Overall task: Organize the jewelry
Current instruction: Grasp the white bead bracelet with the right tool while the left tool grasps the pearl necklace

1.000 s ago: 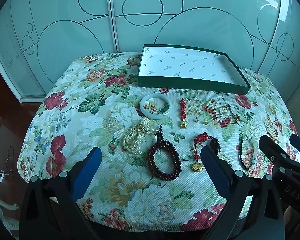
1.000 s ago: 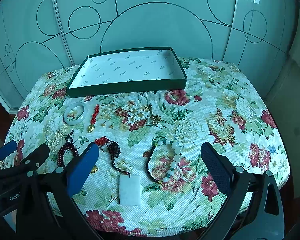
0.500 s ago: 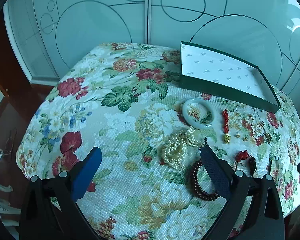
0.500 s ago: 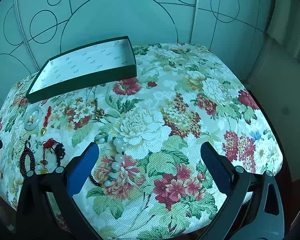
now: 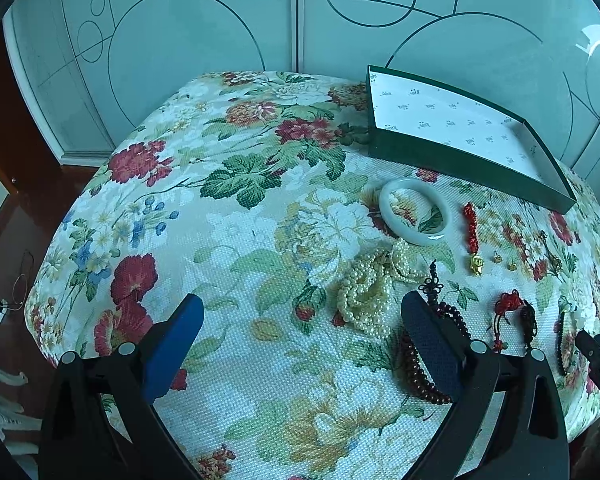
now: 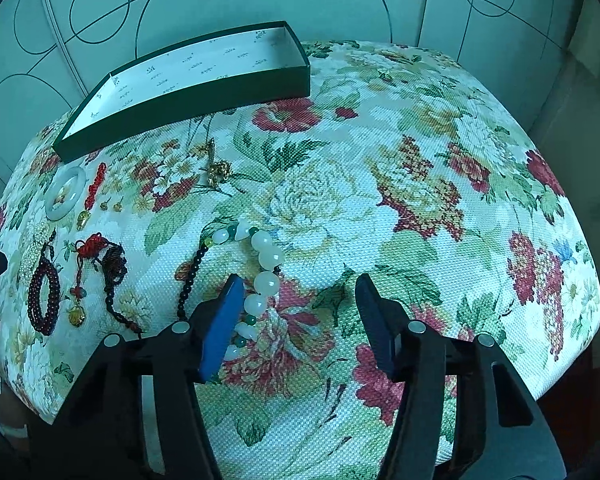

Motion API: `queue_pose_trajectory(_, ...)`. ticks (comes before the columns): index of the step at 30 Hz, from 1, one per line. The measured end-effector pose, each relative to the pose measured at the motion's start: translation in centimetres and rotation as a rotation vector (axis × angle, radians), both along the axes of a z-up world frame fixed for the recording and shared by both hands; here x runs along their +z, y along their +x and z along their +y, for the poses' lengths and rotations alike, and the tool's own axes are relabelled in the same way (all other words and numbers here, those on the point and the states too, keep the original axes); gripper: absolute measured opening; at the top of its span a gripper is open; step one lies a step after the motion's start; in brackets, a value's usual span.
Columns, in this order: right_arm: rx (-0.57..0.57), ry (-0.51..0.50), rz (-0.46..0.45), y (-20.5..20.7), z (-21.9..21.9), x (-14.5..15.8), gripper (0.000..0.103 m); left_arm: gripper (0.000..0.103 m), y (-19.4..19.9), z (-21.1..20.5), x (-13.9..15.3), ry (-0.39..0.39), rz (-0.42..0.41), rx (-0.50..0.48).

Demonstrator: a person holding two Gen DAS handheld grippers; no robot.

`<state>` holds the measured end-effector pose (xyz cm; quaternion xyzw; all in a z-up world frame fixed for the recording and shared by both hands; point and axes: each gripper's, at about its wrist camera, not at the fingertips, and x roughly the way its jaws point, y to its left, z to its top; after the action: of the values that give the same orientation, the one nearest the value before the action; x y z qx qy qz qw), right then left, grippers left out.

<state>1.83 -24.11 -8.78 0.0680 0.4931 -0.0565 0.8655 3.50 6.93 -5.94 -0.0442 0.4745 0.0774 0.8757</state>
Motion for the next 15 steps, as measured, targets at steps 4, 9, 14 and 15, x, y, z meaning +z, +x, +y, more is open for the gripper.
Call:
queue_pose_trajectory(4,0.005,-0.016,-0.005,0.2,0.3,-0.2,0.052,0.098,0.1,0.0,-0.3,0.003,0.009,-0.004)
queue_pose_trajectory(9,0.019,-0.040,-0.020,0.2,0.8,-0.2,0.041,0.098,0.1,0.0,-0.5,0.004,0.016,0.000)
queue_pose_trajectory(14,0.046,-0.049,-0.033,0.1,1.4,-0.1,0.023,0.098,0.1,0.0,-0.5,0.002,0.016,0.000)
queue_pose_trajectory(15,0.048,-0.050,-0.033,0.1,1.4,-0.1,0.014,0.098,0.1,0.0,-0.5,0.001,0.016,0.000)
